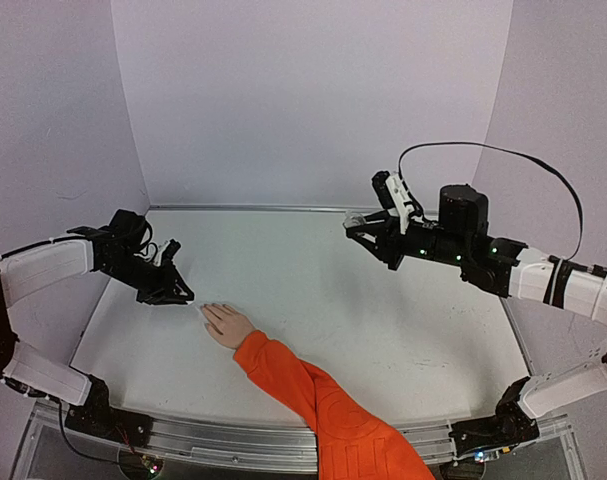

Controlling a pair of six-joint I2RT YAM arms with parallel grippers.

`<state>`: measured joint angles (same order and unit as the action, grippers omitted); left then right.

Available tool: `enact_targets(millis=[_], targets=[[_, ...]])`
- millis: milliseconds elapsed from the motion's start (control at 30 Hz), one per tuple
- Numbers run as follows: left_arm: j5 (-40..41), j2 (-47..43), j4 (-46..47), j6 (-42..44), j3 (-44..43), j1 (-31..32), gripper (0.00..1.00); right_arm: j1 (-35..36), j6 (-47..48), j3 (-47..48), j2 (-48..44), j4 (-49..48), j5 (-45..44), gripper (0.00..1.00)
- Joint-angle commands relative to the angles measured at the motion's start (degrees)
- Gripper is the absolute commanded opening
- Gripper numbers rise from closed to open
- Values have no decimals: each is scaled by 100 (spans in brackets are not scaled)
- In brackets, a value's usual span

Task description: Paint the nails

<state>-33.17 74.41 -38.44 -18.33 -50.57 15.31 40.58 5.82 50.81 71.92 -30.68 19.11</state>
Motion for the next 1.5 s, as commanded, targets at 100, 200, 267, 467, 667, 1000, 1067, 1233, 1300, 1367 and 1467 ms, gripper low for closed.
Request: enact_targets(millis=[100,200,267,467,667,1000,1067,1233,1300,1367,1467], targets=[[356,209,635,-19,189,-40,0,-177,152,260,-107,-142,-21,0],[458,268,792,-75,323,-38,0,-227,163,272,-37,-125,32,0],[432,319,945,-138,425,-49,0,-250,165,280,28,-131,71,0],[342,451,1226,-192,635,-44,0,-317,164,333,185,-132,170,0],[303,590,1375,-198,783,-42,0,-347,156,316,215,-133,206,0],[395,725,1663,-218,766,-42,0,-366,156,294,267,-136,201,0],[379,784,1673,-207,765,-44,0,-359,150,290,254,-132,206,0],[345,851,1749,-206,768,-45,0,-366,160,294,269,-138,211,0],[304,900,1773,-206,759,-44,0,-367,158,298,293,-133,207,0],[290,917,1793,-199,773,-44,0,-369,160,298,304,-132,215,0],[292,942,1819,-189,783,-45,0,-375,156,290,305,-137,227,0]])
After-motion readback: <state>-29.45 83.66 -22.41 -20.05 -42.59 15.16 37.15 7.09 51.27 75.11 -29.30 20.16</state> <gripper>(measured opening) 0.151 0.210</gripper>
